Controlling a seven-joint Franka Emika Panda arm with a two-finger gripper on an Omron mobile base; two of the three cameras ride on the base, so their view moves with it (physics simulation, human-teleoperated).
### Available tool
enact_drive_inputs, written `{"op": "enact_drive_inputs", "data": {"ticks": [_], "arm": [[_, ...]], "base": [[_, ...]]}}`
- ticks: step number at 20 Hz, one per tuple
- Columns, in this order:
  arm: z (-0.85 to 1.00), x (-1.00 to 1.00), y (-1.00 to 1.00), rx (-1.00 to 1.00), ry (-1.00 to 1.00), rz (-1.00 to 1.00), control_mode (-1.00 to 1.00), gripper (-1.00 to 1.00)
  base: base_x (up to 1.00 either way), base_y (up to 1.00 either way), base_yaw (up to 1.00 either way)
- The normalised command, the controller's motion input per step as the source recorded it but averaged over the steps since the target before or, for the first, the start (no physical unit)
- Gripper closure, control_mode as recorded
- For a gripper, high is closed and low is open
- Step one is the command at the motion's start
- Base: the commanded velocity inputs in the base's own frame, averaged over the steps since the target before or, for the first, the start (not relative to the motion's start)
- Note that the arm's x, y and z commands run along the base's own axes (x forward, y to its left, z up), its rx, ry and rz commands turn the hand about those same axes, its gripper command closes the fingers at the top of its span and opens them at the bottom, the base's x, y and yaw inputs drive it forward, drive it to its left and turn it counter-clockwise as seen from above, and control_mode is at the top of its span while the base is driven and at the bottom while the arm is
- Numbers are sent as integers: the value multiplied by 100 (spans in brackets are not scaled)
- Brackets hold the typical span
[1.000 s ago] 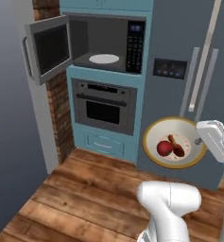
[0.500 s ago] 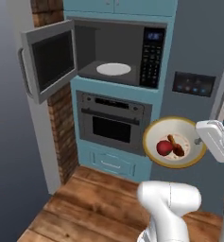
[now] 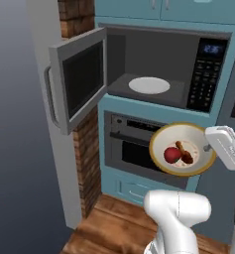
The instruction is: Place the bowl containing the chicken drumstick and tomato in the microwave. Close the microwave door and press the start button to microwave the meal.
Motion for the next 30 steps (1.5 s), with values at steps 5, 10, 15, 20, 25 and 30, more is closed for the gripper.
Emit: {"op": "enact_drive_inputs", "data": {"ticks": [5, 10, 15, 20, 25, 30], "arm": [[0, 0, 0, 0, 0, 0, 100, 100], [0, 0, 0, 0, 0, 0, 100, 100], [0, 0, 0, 0, 0, 0, 100, 100], [0, 0, 0, 0, 0, 0, 100, 100], [0, 0, 0, 0, 0, 0, 100, 100], [0, 0, 0, 0, 0, 0, 100, 100]], "base": [[69, 11, -8], [56, 18, -13], [44, 25, -20], [30, 20, -27], [29, 20, -27], [43, 35, -18]]}}
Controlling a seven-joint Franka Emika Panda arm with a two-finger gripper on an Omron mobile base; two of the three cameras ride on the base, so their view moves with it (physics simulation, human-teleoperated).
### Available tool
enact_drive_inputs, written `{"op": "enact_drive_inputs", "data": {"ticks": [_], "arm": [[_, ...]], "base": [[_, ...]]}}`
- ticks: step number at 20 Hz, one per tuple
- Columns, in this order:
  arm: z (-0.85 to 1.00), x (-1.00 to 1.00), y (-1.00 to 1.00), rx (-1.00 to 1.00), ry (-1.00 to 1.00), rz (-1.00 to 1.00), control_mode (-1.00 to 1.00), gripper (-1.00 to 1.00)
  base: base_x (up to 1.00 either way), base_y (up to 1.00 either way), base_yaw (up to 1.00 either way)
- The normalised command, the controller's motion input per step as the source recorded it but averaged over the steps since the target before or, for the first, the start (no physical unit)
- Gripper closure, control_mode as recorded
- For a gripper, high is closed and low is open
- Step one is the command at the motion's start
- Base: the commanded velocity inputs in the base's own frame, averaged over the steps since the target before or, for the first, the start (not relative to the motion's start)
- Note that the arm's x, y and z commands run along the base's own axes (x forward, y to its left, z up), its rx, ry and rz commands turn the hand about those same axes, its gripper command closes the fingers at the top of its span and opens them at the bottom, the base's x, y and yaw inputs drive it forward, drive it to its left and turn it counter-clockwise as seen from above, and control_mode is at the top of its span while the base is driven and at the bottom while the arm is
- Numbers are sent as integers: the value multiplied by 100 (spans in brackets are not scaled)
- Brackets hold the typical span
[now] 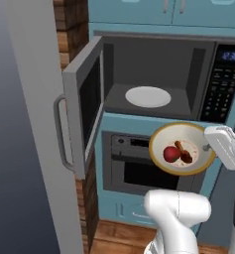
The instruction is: Place the bowl containing the chicken drumstick and tomato in the microwave. Close the microwave door and press the start button to microwave the meal.
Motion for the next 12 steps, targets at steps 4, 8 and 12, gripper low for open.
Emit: {"op": "enact_drive_inputs", "data": {"ticks": [4, 8, 12], "arm": [[0, 0, 0, 0, 0, 0, 100, 100], [0, 0, 0, 0, 0, 0, 100, 100], [0, 0, 0, 0, 0, 0, 100, 100]], "base": [[52, 32, -10], [50, 7, -8], [40, 0, -9]]}}
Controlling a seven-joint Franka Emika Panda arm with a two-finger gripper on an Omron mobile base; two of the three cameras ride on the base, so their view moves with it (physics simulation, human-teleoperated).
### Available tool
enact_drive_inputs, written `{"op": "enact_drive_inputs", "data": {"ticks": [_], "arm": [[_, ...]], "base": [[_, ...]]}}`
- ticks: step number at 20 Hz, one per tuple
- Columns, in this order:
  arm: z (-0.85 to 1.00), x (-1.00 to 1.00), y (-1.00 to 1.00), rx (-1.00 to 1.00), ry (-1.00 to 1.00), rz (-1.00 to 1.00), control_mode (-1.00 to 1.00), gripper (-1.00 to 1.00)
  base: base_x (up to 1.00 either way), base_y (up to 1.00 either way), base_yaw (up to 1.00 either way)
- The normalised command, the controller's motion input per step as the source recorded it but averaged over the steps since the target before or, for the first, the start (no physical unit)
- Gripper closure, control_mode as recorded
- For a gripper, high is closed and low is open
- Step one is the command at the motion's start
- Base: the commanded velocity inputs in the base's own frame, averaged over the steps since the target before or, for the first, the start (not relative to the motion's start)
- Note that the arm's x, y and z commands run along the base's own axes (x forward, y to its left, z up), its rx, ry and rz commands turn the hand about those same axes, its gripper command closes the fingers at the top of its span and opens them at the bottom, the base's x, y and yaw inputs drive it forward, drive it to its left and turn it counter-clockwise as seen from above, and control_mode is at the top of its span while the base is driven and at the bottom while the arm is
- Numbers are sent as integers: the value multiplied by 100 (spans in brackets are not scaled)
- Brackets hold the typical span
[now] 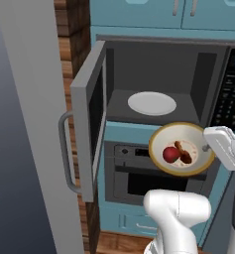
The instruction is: Place the bowl containing the chicken drumstick and tomato in the microwave. Close the microwave door and press the start button to microwave the meal.
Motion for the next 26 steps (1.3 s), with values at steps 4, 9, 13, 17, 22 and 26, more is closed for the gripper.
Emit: {"op": "enact_drive_inputs", "data": {"ticks": [4, 9, 13, 17, 22, 26], "arm": [[0, 6, 0, 0, 0, -2, -100, 100], [0, 1, 0, 0, 0, 0, -100, 100], [-1, 9, 0, 0, 0, 0, -100, 100], [30, 11, 3, -1, 0, -4, -100, 100], [34, 24, 9, -4, 0, -25, -100, 100], [2, 20, 0, 4, 0, -36, -100, 100]], "base": [[0, 0, 0], [0, 0, 0], [0, 0, 0], [0, 0, 0], [0, 0, 0], [0, 0, 0]]}}
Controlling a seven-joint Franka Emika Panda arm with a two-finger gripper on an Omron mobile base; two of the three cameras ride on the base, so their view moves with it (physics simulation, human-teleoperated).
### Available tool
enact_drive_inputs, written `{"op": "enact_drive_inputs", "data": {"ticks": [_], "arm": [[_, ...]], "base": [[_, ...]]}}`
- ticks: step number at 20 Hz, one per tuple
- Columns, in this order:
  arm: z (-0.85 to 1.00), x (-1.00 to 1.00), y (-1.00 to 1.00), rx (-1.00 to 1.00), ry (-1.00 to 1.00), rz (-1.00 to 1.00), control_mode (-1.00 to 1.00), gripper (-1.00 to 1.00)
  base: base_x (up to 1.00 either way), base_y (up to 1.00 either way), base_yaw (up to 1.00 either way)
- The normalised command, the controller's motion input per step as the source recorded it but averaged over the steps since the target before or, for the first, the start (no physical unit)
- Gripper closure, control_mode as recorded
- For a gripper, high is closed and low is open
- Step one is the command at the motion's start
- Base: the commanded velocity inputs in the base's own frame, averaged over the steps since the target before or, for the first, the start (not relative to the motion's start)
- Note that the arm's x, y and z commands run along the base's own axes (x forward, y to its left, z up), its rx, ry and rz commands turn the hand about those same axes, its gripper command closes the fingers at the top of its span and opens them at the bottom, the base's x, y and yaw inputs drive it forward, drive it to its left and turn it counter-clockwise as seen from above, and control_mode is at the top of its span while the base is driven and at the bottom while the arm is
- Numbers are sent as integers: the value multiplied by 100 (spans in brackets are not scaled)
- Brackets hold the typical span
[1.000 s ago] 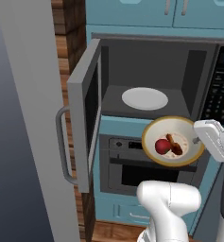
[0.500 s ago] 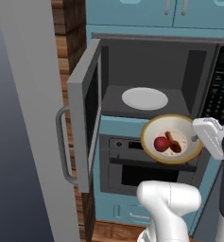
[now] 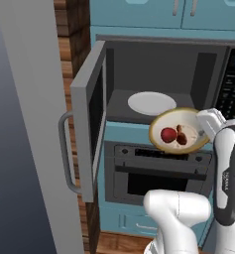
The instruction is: Place the bowl containing the chicken drumstick and tomato in the microwave. Close the microwave door and press the start button to microwave the meal.
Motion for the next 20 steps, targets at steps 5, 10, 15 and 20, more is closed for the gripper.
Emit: {"op": "enact_drive_inputs", "data": {"ticks": [5, 10, 15, 20], "arm": [[5, 30, -3, 29, 0, -22, -100, 100], [27, 39, -7, 35, 0, -9, -100, 100], [39, 27, -3, 12, 3, -6, -100, 100], [13, 42, -11, 0, 11, -5, -100, 100]], "base": [[0, 0, 0], [0, 0, 0], [0, 0, 0], [0, 0, 0]]}}
